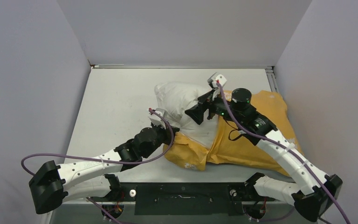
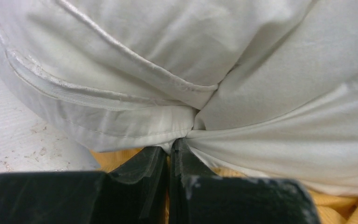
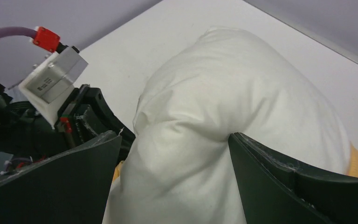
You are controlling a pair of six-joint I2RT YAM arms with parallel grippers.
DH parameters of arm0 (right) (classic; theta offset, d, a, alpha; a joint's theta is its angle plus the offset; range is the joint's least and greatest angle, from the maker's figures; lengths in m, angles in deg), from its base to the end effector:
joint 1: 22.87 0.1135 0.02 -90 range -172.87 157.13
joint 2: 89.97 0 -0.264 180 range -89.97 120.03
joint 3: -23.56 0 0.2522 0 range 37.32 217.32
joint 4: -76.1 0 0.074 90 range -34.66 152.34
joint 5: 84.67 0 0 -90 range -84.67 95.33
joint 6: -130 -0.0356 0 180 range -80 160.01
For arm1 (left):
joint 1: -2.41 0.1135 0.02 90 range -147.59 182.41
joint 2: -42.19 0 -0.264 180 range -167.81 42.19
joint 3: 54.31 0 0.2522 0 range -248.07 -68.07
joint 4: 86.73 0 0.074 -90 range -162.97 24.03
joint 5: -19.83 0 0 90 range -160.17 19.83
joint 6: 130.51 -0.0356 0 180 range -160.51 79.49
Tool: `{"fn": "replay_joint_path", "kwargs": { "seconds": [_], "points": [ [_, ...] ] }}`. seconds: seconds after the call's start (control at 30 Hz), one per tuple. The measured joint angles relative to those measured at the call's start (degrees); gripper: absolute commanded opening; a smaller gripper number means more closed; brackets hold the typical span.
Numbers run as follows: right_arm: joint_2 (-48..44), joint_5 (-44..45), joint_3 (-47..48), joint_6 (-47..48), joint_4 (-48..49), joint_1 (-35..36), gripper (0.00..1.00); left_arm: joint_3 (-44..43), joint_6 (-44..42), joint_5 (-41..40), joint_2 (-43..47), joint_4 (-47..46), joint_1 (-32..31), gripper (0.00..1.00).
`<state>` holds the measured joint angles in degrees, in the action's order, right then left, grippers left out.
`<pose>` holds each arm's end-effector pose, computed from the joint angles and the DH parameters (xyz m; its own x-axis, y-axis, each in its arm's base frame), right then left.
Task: Put the pillow into the pillowcase
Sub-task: Stuff the pillow into the pillowcase.
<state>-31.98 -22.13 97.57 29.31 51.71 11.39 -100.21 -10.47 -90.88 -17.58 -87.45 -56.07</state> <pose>0.1783 0.1413 0.3916 -0.2808 0.0079 -0.9597 -0.8391 0.4835 0.2495 0.1343 -0.1950 0.2567 -0.4120 -0.2239 -0.8833 0.4749 0.7745 -0.4178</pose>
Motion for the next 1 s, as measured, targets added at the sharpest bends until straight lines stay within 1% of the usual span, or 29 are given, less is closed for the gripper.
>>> {"fn": "replay_joint_path", "kwargs": {
  "seconds": [0.2, 0.23, 0.3, 0.37, 0.4, 0.43, 0.47, 0.5, 0.53, 0.63, 0.83, 0.97, 1.0],
  "points": [
    [11.8, 5.4, 5.6, 6.9, -1.5, 6.4, 0.92, 0.9, -0.8, -0.5, -0.5, -0.3, -0.3, 0.00],
    [13.4, 6.5, 6.6, 8.0, -1.7, 7.2, 0.91, 1.0, -0.8, -0.7, -0.7, -0.2, -0.3, 0.00],
    [16.0, 9.0, 7.6, 10.0, -1.9, 8.9, 0.81, 1.2, -0.6, -1.3, -0.8, -0.2, -0.5, 0.00],
    [17.7, 11.1, 7.7, 11.2, -2.3, 9.9, 0.47, 1.7, -0.3, -2.3, -0.8, -0.2, -0.7, 0.00],
    [18.3, 11.9, 7.7, 11.8, -2.6, 10.3, 0.33, 2.4, -0.1, -3.1, -0.8, -0.3, -0.9, 0.00],
    [18.5, 12.8, 7.5, 12.0, -3.0, 10.4, 0.21, 2.9, 0.2, -3.7, -0.7, -0.3, -1.0, 0.00],
    [18.6, 13.7, 7.0, 12.0, -3.2, 10.5, 0.13, 3.4, 0.6, -4.5, -0.6, -0.3, -1.1, 0.00],
    [18.5, 14.8, 6.1, 11.5, -3.5, 10.5, 0.07, 4.1, 1.0, -5.3, -0.2, -0.3, -1.2, 0.00],
    [18.4, 15.4, 5.5, 11.5, -3.7, 10.5, 0.06, 4.5, 1.3, -5.8, 0.2, -0.3, -1.4, 0.00],
    [17.3, 18.5, 1.8, 9.1, -2.9, 10.8, 0.05, 6.3, 2.9, -7.9, 2.1, -0.2, -1.6, 0.00],
    [10.6, 23.2, -6.1, 4.0, -0.8, 12.2, 0.05, 9.3, 9.2, -10.4, 6.9, 1.0, -2.4, 0.00],
    [9.2, 27.6, -7.1, -0.5, -1.9, 12.8, 0.05, 10.5, 11.1, -12.4, 10.2, 1.0, -2.6, 0.00],
    [9.3, 28.9, -6.7, -1.8, -3.0, 12.8, 0.05, 10.8, 11.3, -14.1, 11.1, 1.3, -2.5, 0.00]
  ]
}}
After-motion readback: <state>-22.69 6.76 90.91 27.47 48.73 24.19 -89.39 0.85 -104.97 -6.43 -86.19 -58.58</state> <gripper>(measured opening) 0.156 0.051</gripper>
